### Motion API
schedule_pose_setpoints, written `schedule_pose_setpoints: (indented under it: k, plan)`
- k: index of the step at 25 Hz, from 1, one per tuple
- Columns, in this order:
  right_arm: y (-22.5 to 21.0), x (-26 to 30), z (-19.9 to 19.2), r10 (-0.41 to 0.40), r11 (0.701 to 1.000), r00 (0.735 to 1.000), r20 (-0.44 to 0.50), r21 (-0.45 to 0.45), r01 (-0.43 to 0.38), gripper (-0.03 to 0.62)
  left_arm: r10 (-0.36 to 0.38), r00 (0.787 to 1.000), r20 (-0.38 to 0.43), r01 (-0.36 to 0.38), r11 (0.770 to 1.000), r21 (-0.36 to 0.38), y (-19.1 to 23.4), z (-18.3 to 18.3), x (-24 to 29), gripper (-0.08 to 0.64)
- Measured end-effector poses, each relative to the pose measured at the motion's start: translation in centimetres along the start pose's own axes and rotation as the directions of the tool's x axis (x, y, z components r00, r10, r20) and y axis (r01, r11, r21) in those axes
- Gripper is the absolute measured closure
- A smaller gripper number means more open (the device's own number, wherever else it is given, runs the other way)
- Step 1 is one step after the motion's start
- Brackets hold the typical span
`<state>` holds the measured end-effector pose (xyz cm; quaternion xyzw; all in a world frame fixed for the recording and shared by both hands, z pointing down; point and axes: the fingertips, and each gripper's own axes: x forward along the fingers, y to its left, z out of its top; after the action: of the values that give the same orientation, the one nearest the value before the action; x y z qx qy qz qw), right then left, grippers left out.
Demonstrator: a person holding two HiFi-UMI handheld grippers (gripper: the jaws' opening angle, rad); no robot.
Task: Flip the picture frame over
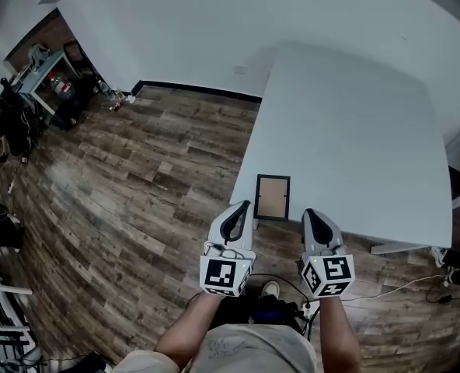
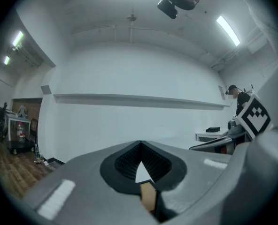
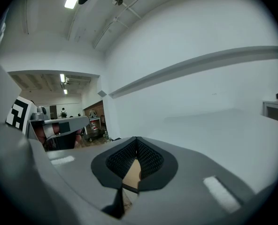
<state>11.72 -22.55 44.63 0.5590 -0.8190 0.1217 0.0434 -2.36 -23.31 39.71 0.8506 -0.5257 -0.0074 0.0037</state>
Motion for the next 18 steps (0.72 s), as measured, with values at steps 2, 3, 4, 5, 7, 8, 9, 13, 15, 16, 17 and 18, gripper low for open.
schedule_pose_setpoints:
  k: [2, 3, 4, 5, 7, 8, 9, 13, 15, 16, 17, 18]
  plan:
    - [0.2, 0.3, -0.9, 0.003, 0.999, 1.0, -0.016, 0.041, -0.003, 0.568, -0.002, 1.0, 0.0, 0.002, 1.0, -0.011, 0.2, -0.6, -0.1, 0.56]
    - [0.3, 0.4, -1.4, 0.003, 0.998, 1.0, -0.023, 0.07, -0.002, 0.568, -0.004, 1.0, -0.004, 0.004, 1.0, -0.016, 0.3, -1.0, -0.2, 0.56]
    - [0.4, 0.6, -2.0, 0.003, 0.995, 1.0, -0.028, 0.103, 0.0, 0.569, -0.006, 1.0, -0.011, 0.006, 1.0, -0.02, 0.5, -1.3, -0.3, 0.56]
    - [0.4, 0.9, -2.5, 0.003, 0.99, 0.999, -0.033, 0.139, 0.001, 0.568, -0.007, 1.0, -0.022, 0.007, 1.0, -0.023, 0.7, -1.6, -0.3, 0.56]
    - [0.5, 1.6, -3.9, 0.008, 0.977, 0.999, -0.049, 0.212, 0.003, 0.568, -0.004, 1.0, -0.028, 0.003, 1.0, -0.028, 1.3, -2.1, -0.4, 0.56]
    - [0.6, 1.9, -4.8, 0.011, 0.968, 0.998, -0.06, 0.249, 0.004, 0.568, -0.002, 1.0, -0.028, 0.001, 1.0, -0.029, 1.6, -2.3, -0.3, 0.56]
    - [0.6, 2.1, -5.7, 0.014, 0.957, 0.997, -0.07, 0.29, 0.007, 0.568, -0.002, 0.999, -0.036, 0.001, 1.0, -0.03, 1.7, -2.6, -0.3, 0.56]
    - [0.5, 2.4, -9.3, 0.031, 0.87, 0.996, -0.083, 0.493, 0.014, 0.566, -0.009, 0.998, -0.055, 0.008, 0.999, -0.032, 1.6, -3.5, 0.1, 0.56]
    - [0.2, 2.6, -10.7, 0.037, 0.803, 0.997, -0.068, 0.595, 0.011, 0.544, -0.011, 0.998, -0.057, 0.009, 0.999, -0.036, 1.6, -4.2, 0.3, 0.56]
    - [0.0, 2.7, -11.4, 0.037, 0.77, 0.998, -0.059, 0.638, 0.009, 0.535, -0.013, 0.998, -0.056, 0.011, 0.999, -0.037, 1.6, -4.4, 0.4, 0.56]
    - [-0.2, 2.8, -12.0, 0.037, 0.739, 0.998, -0.052, 0.674, 0.008, 0.527, -0.014, 0.999, -0.051, 0.012, 0.999, -0.038, 1.6, -4.5, 0.6, 0.56]
    - [-0.5, 2.9, -12.6, 0.039, 0.709, 0.998, -0.046, 0.705, 0.005, 0.521, -0.014, 0.999, -0.051, 0.012, 0.999, -0.04, 1.5, -4.6, 0.7, 0.56]
